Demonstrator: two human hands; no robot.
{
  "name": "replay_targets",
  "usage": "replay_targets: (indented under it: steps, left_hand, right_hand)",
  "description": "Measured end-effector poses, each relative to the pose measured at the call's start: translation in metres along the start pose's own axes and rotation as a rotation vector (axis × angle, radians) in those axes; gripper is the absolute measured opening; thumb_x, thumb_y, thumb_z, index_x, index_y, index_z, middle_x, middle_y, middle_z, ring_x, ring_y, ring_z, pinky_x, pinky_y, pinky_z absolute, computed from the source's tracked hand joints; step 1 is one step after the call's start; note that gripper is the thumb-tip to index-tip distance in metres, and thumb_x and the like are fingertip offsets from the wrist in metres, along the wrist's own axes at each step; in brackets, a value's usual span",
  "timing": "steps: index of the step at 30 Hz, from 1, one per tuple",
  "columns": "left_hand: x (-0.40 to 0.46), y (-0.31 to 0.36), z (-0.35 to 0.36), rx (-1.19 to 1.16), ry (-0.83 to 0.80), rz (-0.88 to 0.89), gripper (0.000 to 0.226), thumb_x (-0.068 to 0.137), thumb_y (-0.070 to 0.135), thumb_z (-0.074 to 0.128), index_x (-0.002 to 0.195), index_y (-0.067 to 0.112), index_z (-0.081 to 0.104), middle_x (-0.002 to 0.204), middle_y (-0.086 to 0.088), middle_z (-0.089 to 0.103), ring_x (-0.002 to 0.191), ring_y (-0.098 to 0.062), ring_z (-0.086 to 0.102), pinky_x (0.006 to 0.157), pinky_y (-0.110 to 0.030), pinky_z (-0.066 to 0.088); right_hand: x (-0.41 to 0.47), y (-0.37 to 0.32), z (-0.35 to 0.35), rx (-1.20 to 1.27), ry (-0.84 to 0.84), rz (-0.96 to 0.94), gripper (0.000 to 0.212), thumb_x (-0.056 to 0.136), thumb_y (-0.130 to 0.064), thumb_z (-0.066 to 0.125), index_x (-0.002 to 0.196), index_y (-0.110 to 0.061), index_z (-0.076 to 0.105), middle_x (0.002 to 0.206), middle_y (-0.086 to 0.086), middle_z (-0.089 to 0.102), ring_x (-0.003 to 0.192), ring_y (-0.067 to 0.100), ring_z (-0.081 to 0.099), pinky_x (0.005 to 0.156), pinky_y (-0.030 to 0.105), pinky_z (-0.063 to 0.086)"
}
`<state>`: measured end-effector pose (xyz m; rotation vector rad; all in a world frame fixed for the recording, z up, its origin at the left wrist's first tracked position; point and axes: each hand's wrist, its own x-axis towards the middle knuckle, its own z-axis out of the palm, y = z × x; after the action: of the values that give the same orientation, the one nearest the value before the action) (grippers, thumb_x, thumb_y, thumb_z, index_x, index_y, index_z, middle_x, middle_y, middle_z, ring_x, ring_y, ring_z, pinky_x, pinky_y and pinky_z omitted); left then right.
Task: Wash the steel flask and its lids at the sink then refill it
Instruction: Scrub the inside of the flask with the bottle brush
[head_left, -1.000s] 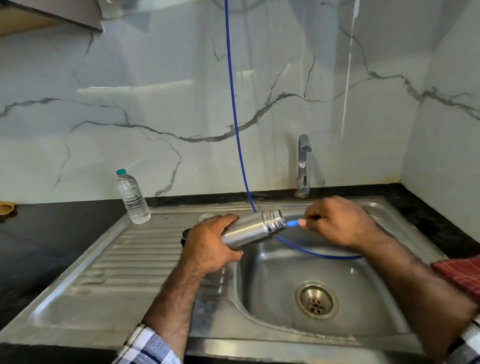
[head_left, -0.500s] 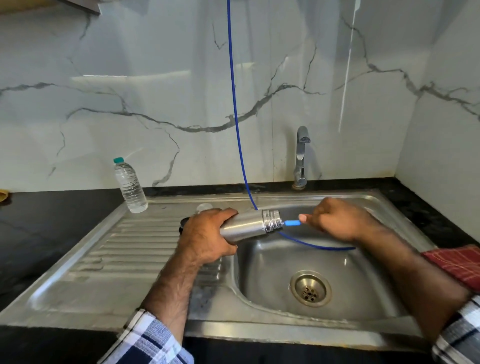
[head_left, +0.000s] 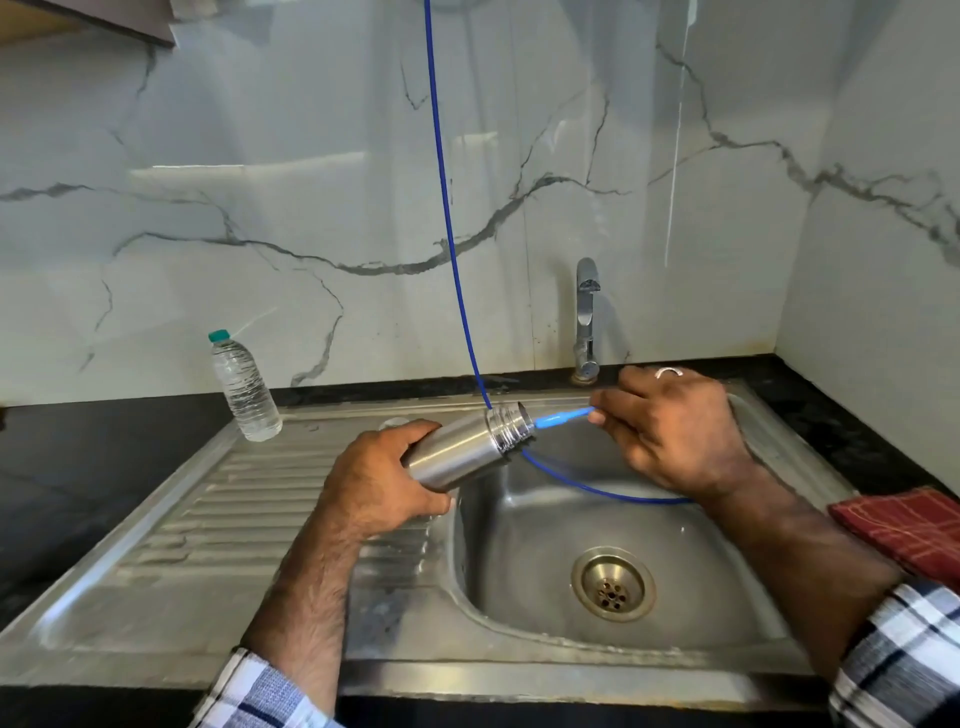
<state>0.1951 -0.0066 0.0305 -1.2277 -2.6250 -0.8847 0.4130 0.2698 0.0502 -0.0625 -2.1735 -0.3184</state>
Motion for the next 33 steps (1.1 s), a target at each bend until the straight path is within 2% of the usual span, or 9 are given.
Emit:
replay_targets:
  steps: [3, 8, 10, 13, 17, 21, 25, 30, 33]
  left_hand:
    - [-0.004, 0.004, -0.003, 0.044, -0.038, 0.023, 0.096, 0.047, 0.047, 0.099, 0.136, 0.047, 0.063, 0.108, 0.021, 0.071, 0.090, -0.004, 0.069, 0.084, -0.032, 0.063]
    - [-0.007, 0.016, -0.002, 0.236, -0.025, 0.135, 0.096, 0.054, 0.053, 0.092, 0.143, 0.050, 0.056, 0.117, 0.025, 0.067, 0.101, -0.007, 0.062, 0.091, -0.031, 0.056]
    - [-0.006, 0.017, -0.001, 0.252, 0.008, 0.135, 0.095, 0.053, 0.054, 0.090, 0.141, 0.050, 0.057, 0.116, 0.023, 0.068, 0.102, -0.009, 0.063, 0.092, -0.031, 0.056]
    - [-0.005, 0.014, -0.001, 0.118, 0.016, 0.047, 0.094, 0.048, 0.055, 0.093, 0.136, 0.048, 0.062, 0.110, 0.021, 0.071, 0.093, -0.007, 0.068, 0.086, -0.031, 0.060]
    - [-0.004, 0.008, -0.004, 0.032, -0.036, 0.032, 0.094, 0.041, 0.061, 0.090, 0.130, 0.051, 0.061, 0.103, 0.023, 0.071, 0.086, -0.002, 0.069, 0.079, -0.033, 0.064]
    - [-0.003, 0.009, -0.005, 0.166, -0.051, 0.063, 0.099, 0.046, 0.058, 0.088, 0.139, 0.052, 0.056, 0.114, 0.025, 0.068, 0.095, -0.005, 0.067, 0.088, -0.032, 0.061]
    - [0.004, 0.012, -0.003, 0.351, -0.025, 0.180, 0.091, 0.049, 0.060, 0.079, 0.137, 0.051, 0.058, 0.113, 0.024, 0.069, 0.101, -0.009, 0.065, 0.089, -0.029, 0.057]
    - [0.010, 0.004, 0.006, 0.143, -0.044, 0.063, 0.090, 0.043, 0.069, 0.082, 0.128, 0.048, 0.063, 0.099, 0.021, 0.070, 0.085, -0.007, 0.068, 0.078, -0.031, 0.060]
    - [0.014, -0.006, 0.005, -0.016, -0.054, 0.059, 0.086, 0.041, 0.066, 0.091, 0.121, 0.045, 0.068, 0.094, 0.021, 0.072, 0.081, -0.001, 0.068, 0.075, -0.029, 0.060]
  right_hand:
    - [0.003, 0.000, -0.008, 0.011, -0.198, 0.062, 0.038, 0.098, -0.056, 0.050, 0.087, -0.026, 0.071, 0.080, -0.003, 0.067, 0.071, 0.030, 0.067, 0.057, 0.032, 0.041]
    - [0.009, 0.009, -0.010, 0.402, -0.783, 0.574, 0.046, 0.096, -0.060, 0.064, 0.067, -0.025, 0.070, 0.059, -0.006, 0.063, 0.068, 0.019, 0.060, 0.062, 0.032, 0.040]
    - [0.002, 0.003, -0.006, 0.418, -0.641, 0.580, 0.036, 0.095, -0.059, 0.066, 0.075, -0.030, 0.073, 0.068, -0.009, 0.067, 0.074, 0.017, 0.064, 0.069, 0.033, 0.046]
    - [0.000, -0.002, 0.004, 0.060, -0.135, 0.198, 0.024, 0.100, -0.047, 0.061, 0.095, -0.029, 0.077, 0.092, -0.005, 0.069, 0.088, 0.024, 0.066, 0.091, 0.045, 0.045]
    - [0.005, -0.007, 0.001, -0.062, 0.055, 0.012, 0.027, 0.101, -0.035, 0.060, 0.082, -0.020, 0.072, 0.078, 0.001, 0.067, 0.071, 0.032, 0.064, 0.076, 0.042, 0.043]
    - [0.008, -0.011, -0.005, 0.014, -0.412, 0.251, 0.047, 0.101, -0.053, 0.047, 0.070, -0.022, 0.065, 0.065, 0.001, 0.064, 0.064, 0.028, 0.063, 0.057, 0.031, 0.035]
    - [0.003, 0.002, 0.006, 0.567, -0.862, 0.606, 0.050, 0.104, -0.050, 0.059, 0.069, -0.016, 0.072, 0.052, -0.009, 0.058, 0.057, 0.010, 0.053, 0.063, 0.032, 0.041]
    - [-0.007, 0.008, 0.020, 0.040, -0.303, 0.184, 0.033, 0.097, -0.062, 0.059, 0.110, -0.035, 0.074, 0.104, -0.011, 0.068, 0.100, 0.019, 0.063, 0.097, 0.046, 0.041]
    - [0.008, 0.009, 0.014, -0.026, -0.016, -0.012, 0.025, 0.100, -0.047, 0.061, 0.103, -0.028, 0.078, 0.092, -0.003, 0.067, 0.088, 0.029, 0.065, 0.091, 0.046, 0.043]
